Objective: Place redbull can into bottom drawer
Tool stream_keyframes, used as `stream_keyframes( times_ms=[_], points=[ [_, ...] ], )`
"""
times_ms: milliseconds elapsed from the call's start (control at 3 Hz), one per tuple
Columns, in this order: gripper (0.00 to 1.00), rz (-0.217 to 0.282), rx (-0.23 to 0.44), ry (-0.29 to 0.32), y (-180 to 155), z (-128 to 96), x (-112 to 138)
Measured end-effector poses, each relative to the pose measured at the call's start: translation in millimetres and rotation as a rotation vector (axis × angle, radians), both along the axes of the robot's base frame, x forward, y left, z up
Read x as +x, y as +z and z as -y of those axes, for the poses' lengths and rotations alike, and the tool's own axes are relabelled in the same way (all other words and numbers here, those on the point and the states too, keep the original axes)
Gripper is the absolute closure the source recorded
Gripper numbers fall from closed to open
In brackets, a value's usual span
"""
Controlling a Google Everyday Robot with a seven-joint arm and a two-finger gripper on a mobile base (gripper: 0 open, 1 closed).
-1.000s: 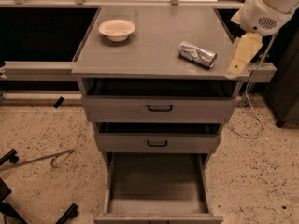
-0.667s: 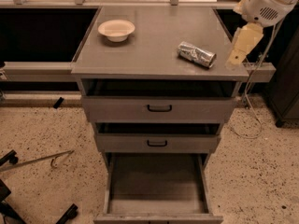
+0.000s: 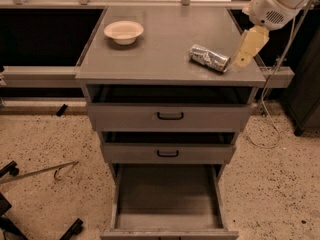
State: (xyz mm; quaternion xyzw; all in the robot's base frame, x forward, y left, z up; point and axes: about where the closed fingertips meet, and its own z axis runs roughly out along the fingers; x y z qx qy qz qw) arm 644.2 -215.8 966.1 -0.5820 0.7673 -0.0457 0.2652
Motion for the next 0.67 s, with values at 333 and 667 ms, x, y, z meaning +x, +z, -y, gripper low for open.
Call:
stream_keyframes(
  times_ms=[333,667],
  points=[
    [0.0,0.016,0.066,-0.011,-18.9,-6.1,39.6],
    [0.0,-0.003,0.145,-0.029,-46.7,-11.9,69.4]
  ],
)
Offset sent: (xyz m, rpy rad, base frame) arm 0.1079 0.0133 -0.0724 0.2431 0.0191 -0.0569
